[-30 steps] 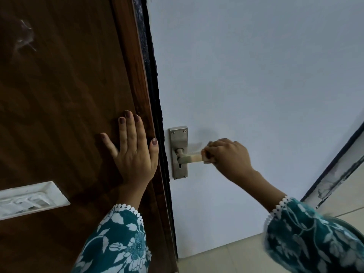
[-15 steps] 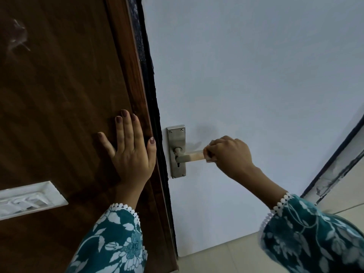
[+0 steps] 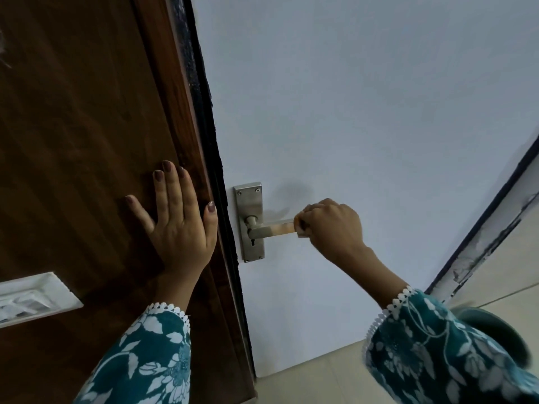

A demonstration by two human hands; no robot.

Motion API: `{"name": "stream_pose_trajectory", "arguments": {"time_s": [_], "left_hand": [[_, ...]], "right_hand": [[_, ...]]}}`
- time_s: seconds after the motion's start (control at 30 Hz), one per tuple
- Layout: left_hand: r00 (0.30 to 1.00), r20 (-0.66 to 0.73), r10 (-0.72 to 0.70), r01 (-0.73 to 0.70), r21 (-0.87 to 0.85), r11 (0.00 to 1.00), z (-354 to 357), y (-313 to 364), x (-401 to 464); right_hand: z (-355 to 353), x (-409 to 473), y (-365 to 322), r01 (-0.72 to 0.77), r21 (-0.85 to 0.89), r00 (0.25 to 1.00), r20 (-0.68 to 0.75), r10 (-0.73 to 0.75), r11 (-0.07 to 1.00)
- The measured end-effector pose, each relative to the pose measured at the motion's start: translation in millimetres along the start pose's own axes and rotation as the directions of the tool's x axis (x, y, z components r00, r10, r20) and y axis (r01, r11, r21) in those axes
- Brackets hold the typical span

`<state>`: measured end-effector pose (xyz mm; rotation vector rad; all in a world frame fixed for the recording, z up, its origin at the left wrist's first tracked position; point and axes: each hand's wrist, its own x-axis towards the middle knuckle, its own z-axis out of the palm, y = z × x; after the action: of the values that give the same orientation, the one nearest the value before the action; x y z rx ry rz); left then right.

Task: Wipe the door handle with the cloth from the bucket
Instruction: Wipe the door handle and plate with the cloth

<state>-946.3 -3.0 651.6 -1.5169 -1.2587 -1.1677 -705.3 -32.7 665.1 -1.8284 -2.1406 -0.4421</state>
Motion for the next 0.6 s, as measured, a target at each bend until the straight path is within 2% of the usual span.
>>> {"name": "stream_pose_trajectory", "arguments": {"time_s": [0.13, 0.27, 0.33, 0.5, 0.53, 0.57, 0.6], "left_hand": [[1.0, 0.008, -0.007, 0.007, -0.014, 1.0, 0, 0, -1], [1.0, 0.0, 0.002, -0.002, -0.007, 1.0, 1, -1, 1], [1.0, -0.005, 0.0, 0.0, -0.011, 1.0, 1, 1, 0], [1.0, 0.015, -0.009, 0.01, -0.041, 0.999, -2, 3, 1], [1.0, 0.021, -0.01, 0.011, -0.046, 0.999, -3, 2, 0], [0.999, 0.029, -0.013, 0.014, -0.045, 0.999, -4, 0, 0], [0.999, 0.034, -0.016, 0.018, -0.049, 0.999, -4, -1, -1]], "right_hand": [[1, -4, -23, 0.059, 0.049, 0.996, -0.062, -0.056, 0.997], [9, -15, 5, -0.041, 0.201, 0.983, -0.169, 0.076, 0.979], [14, -22, 15, -0.091, 0.274, 0.976, -0.165, 0.14, 0.957], [21, -23, 0, -0.08, 0.312, 0.966, -0.211, 0.151, 0.947], [20, -25, -1, -0.115, 0.4, 0.967, -0.165, 0.196, 0.909], [25, -26, 1, -0.187, 0.546, 0.959, -0.08, 0.273, 0.817], [27, -29, 4, -0.279, 0.698, 0.933, 0.032, 0.36, 0.659]]}}
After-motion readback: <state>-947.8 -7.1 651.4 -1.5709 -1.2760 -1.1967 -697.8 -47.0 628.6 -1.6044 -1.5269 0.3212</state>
